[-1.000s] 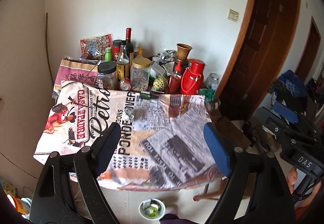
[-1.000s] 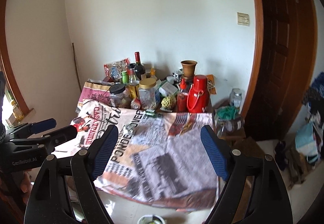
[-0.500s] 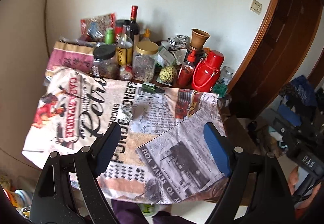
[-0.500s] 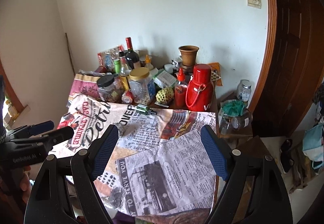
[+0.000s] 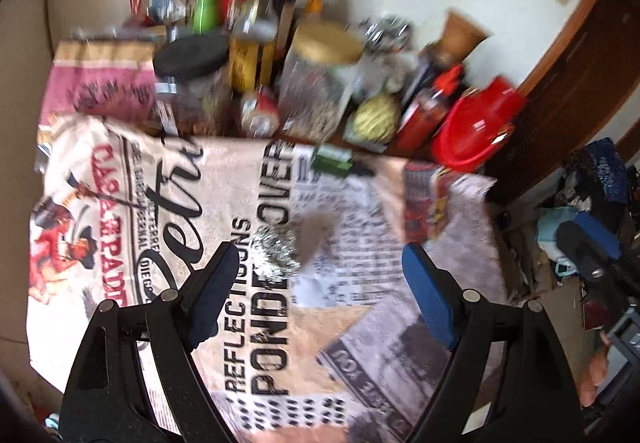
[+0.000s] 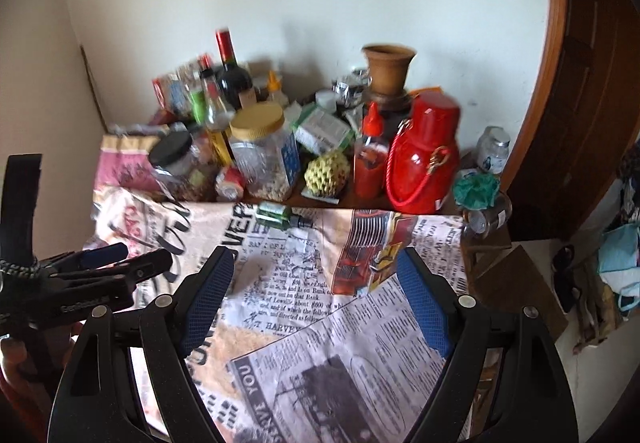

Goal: Collect trash
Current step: 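Grasp the foil ball with the left tool while the right tool grasps the green bottle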

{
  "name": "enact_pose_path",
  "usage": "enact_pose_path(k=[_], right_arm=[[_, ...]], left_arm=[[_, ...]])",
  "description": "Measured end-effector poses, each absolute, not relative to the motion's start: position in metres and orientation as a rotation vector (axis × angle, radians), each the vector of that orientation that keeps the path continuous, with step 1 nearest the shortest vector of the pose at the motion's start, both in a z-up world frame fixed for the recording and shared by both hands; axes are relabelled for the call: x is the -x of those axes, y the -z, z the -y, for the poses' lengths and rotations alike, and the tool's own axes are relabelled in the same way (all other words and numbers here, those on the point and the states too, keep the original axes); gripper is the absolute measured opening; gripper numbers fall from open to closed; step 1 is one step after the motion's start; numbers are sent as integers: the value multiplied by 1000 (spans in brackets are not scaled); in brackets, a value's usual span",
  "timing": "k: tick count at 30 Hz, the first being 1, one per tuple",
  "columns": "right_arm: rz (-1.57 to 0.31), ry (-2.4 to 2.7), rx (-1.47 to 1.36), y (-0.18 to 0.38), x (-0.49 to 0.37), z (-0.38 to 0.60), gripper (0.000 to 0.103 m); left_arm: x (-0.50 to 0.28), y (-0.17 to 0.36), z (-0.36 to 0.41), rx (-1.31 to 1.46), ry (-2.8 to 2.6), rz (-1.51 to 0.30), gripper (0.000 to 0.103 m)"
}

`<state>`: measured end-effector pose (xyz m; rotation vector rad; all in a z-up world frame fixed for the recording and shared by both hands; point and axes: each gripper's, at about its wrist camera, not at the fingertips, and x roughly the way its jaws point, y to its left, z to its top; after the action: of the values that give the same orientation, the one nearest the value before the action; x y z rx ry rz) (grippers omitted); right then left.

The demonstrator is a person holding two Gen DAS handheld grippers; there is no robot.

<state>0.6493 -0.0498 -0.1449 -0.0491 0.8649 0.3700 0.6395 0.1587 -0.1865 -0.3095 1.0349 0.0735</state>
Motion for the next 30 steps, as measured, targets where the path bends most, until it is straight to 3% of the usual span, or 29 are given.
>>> enact_pose_path(k=[8, 12, 17, 30], right_arm=[[-972, -376, 54, 195, -688, 26, 81], [-1036, -398, 63, 209, -703, 16, 81], [-1101, -428, 51, 228, -727, -6, 81], [-1130, -374, -21, 281, -798, -74, 81]], left_arm=[[-680, 282, -183, 333, -96, -1206, 83], [-691, 309, -186, 378, -66, -1254, 73], [-698, 323, -188, 412, 36, -1283, 47], [-691, 289, -252, 404, -79, -1137, 46]])
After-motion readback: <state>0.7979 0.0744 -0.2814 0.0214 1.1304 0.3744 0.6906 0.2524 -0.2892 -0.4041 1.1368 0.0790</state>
